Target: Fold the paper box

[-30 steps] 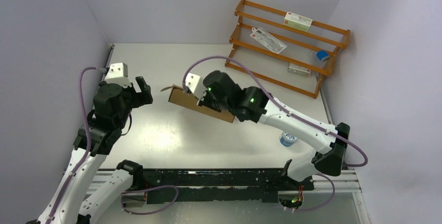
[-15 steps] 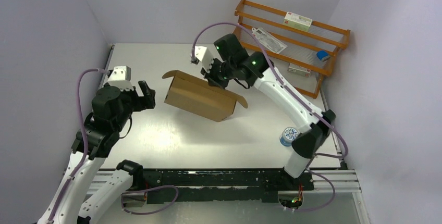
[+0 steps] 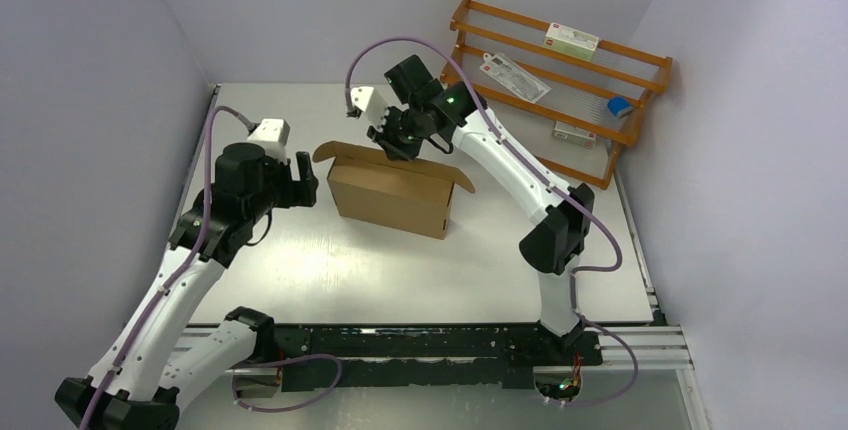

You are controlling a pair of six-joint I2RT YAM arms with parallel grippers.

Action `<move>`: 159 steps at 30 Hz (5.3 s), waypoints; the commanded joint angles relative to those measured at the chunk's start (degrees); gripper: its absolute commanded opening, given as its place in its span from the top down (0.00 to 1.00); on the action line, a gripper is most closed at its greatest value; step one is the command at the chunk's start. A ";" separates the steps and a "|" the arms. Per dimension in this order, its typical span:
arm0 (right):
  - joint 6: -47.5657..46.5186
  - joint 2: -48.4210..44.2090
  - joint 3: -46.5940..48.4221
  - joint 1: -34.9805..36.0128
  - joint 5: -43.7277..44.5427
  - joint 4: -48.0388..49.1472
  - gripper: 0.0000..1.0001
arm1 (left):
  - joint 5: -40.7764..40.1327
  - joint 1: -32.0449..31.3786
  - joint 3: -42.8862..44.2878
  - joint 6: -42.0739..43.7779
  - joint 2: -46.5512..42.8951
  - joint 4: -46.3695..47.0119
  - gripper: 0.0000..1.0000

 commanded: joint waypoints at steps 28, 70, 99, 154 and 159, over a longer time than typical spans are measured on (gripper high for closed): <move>28.54 -38.10 -37.52 -0.28 25.64 22.59 0.20 | 7.60 0.56 26.30 25.94 20.82 -4.84 0.16; 31.29 -39.64 -50.68 -5.69 22.91 22.69 0.83 | 28.93 7.42 33.26 36.74 37.86 -11.97 0.55; 30.94 -40.70 -51.06 -5.58 20.36 23.58 1.00 | 27.02 7.33 26.00 35.93 33.55 -7.51 0.62; 66.01 -29.02 -39.64 1.94 34.18 13.56 1.00 | 6.96 -6.76 19.35 -3.77 24.00 -13.34 0.95; 68.38 -27.70 -37.95 2.80 37.34 11.36 1.00 | -1.10 -10.34 20.70 -4.00 24.73 -15.28 0.95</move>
